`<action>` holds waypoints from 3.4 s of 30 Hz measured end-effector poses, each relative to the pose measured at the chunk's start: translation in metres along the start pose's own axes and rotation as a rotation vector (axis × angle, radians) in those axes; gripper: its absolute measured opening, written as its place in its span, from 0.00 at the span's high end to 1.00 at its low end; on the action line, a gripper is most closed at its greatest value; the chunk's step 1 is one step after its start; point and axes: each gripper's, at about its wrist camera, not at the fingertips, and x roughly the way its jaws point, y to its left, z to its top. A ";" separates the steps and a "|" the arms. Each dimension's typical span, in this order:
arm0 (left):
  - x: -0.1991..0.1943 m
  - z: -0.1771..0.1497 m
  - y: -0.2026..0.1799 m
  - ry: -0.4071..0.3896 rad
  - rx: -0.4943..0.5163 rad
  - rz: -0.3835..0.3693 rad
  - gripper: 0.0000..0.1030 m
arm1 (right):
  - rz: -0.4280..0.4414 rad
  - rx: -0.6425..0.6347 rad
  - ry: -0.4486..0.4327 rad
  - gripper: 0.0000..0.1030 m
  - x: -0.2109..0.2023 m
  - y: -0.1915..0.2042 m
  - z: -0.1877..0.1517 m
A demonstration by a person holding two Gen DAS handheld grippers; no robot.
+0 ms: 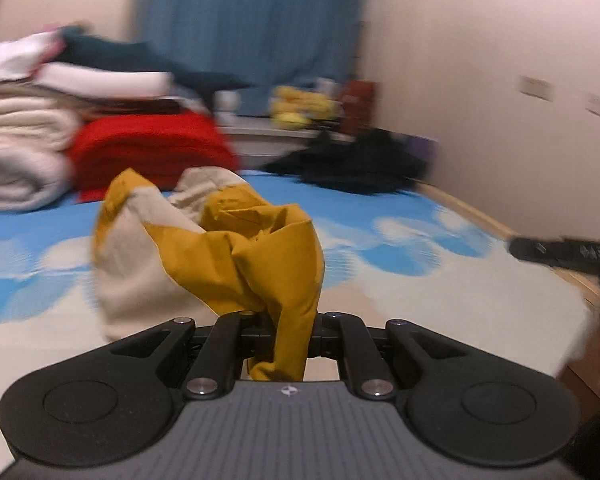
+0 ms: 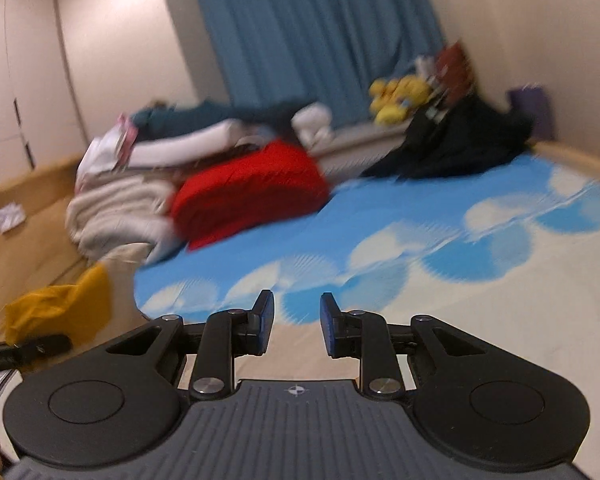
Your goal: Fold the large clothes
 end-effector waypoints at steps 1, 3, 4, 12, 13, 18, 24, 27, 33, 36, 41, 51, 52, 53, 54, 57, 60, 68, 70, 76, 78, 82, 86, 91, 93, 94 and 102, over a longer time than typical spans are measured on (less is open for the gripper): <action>0.010 -0.002 -0.019 0.007 0.021 -0.040 0.90 | -0.011 -0.001 -0.013 0.74 -0.009 -0.011 0.002; 0.028 -0.008 -0.051 0.031 0.057 -0.117 0.90 | -0.032 0.005 -0.020 0.74 -0.023 -0.033 0.003; 0.039 -0.013 -0.069 0.059 0.080 -0.166 0.90 | -0.040 0.009 -0.016 0.74 -0.025 -0.040 0.004; 0.107 -0.064 -0.126 0.435 0.136 -0.417 0.44 | -0.009 0.087 0.088 0.60 -0.014 -0.058 -0.009; 0.102 -0.059 -0.120 0.417 0.120 -0.427 0.44 | 0.003 0.109 0.109 0.59 -0.010 -0.057 -0.011; 0.074 -0.035 -0.052 0.311 -0.043 -0.377 0.32 | 0.006 0.201 0.280 0.53 0.032 -0.052 -0.028; 0.055 -0.038 -0.002 0.294 -0.109 -0.129 0.32 | 0.028 0.208 0.446 0.50 0.067 -0.033 -0.065; 0.053 -0.037 0.021 0.301 -0.106 -0.034 0.32 | 0.050 0.112 0.500 0.50 0.078 -0.010 -0.074; 0.045 -0.028 0.055 0.342 -0.091 0.110 0.31 | 0.039 0.007 0.486 0.95 0.072 0.011 -0.077; 0.042 -0.029 0.061 0.351 -0.119 0.106 0.30 | 0.058 0.012 0.368 1.00 0.046 0.004 -0.058; 0.053 -0.031 0.055 0.367 -0.146 0.062 0.28 | 0.020 0.044 0.210 1.00 0.002 -0.024 -0.032; 0.095 -0.095 0.051 0.613 -0.092 -0.046 0.19 | -0.172 0.023 0.527 1.00 0.041 -0.064 -0.081; 0.095 -0.093 0.054 0.610 -0.110 -0.056 0.19 | -0.178 0.013 0.566 1.00 0.048 -0.063 -0.087; 0.092 -0.088 0.054 0.586 -0.104 -0.078 0.21 | -0.183 0.003 0.596 1.00 0.055 -0.059 -0.090; 0.088 -0.085 0.053 0.570 -0.087 -0.094 0.22 | -0.197 -0.016 0.614 1.00 0.060 -0.056 -0.094; 0.078 -0.083 0.057 0.572 -0.073 -0.162 0.32 | -0.220 -0.025 0.610 1.00 0.063 -0.053 -0.096; 0.077 -0.093 0.052 0.621 0.015 -0.148 0.35 | -0.220 -0.044 0.583 1.00 0.060 -0.052 -0.094; 0.081 -0.103 0.036 0.671 0.076 -0.169 0.42 | -0.247 -0.106 0.582 1.00 0.068 -0.046 -0.100; 0.082 -0.097 0.037 0.683 0.057 -0.186 0.38 | -0.268 -0.122 0.594 1.00 0.072 -0.043 -0.101; 0.076 -0.054 0.080 0.538 -0.168 -0.189 0.29 | -0.310 -0.193 0.609 0.99 0.079 -0.034 -0.092; 0.082 -0.047 0.100 0.510 -0.257 -0.155 0.29 | -0.370 -0.291 0.543 0.99 0.075 -0.026 -0.078; 0.107 -0.041 0.122 0.526 -0.367 -0.103 0.21 | -0.343 -0.292 0.320 0.98 0.063 -0.026 -0.033; 0.137 -0.038 0.135 0.546 -0.468 -0.120 0.18 | -0.219 -0.107 0.343 0.35 0.084 -0.049 -0.018; 0.182 -0.048 0.147 0.599 -0.627 -0.126 0.16 | -0.184 0.188 0.556 0.35 0.125 -0.086 -0.048; 0.197 -0.054 0.150 0.620 -0.661 -0.108 0.12 | -0.190 0.243 0.629 0.35 0.138 -0.094 -0.060; 0.203 -0.058 0.151 0.624 -0.689 -0.099 0.10 | -0.207 0.239 0.652 0.35 0.142 -0.096 -0.064; 0.242 -0.074 0.146 0.622 -0.804 -0.122 0.09 | -0.205 0.322 0.700 0.35 0.156 -0.111 -0.075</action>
